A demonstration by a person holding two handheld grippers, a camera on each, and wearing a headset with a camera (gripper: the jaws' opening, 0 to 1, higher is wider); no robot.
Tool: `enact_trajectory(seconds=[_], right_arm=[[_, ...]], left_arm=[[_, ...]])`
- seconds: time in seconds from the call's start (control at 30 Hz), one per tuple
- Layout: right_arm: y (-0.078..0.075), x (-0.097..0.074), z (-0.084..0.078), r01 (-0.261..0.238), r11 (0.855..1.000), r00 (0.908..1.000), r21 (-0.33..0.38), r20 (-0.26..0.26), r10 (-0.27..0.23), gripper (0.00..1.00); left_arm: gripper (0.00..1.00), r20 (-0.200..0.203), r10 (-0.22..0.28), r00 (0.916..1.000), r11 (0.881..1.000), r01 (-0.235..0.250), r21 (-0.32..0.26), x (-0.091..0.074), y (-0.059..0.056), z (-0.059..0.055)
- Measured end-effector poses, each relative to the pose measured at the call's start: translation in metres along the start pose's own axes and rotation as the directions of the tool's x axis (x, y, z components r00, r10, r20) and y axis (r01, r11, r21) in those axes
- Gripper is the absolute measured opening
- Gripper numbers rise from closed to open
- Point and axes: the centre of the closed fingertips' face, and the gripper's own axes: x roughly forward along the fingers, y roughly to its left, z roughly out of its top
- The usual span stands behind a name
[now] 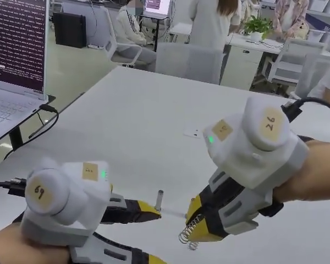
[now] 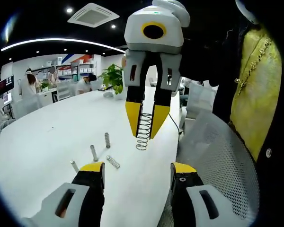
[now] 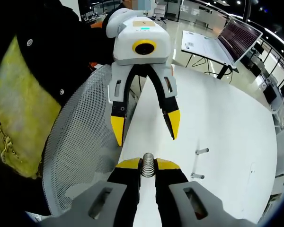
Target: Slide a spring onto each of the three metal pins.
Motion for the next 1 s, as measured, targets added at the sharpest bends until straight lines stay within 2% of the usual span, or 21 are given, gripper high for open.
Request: enact_trajectory(seconds=[0.3,0.6,0.77,0.83,0.9,1.0], right_arm=[[-0.014,-0.005,-0.010,0.024,0.999,0.9996,0.022,-0.018,-0.023,0.08],[-0.034,-0.012,-0.020,0.046,0.998,0.9980,0.042,-0.045,-0.044,0.08],[-0.046,-0.014,-0.028,0.061,0.997,0.9958,0.046,-0.071,-0.058,0.08],[-0.052,-0.014,-0.030,0.070,0.996,0.9951,0.057,-0.074,-0.066,0.08],[-0.059,-0.015,-0.035,0.086,0.995,0.9919,0.052,-0.098,-0.081,0.08],[-0.066,-0.015,-0.037,0.086,0.994,0.9919,0.063,-0.099,-0.080,0.08]], left_arm=[[0.71,-0.002,0.067,0.9978,0.997,-0.067,-0.028,-0.010,0.013,-0.006],[0.84,-0.004,0.145,0.9894,0.988,-0.145,-0.050,-0.023,0.024,-0.013],[0.86,-0.005,0.160,0.9871,0.985,-0.160,-0.058,-0.027,0.025,-0.018],[0.87,-0.005,0.180,0.9836,0.982,-0.180,-0.057,-0.028,0.028,-0.019],[0.86,-0.001,0.182,0.9834,0.981,-0.181,-0.063,-0.030,0.028,-0.020],[0.87,0.004,0.191,0.9816,0.980,-0.190,-0.066,-0.031,0.030,-0.020]])
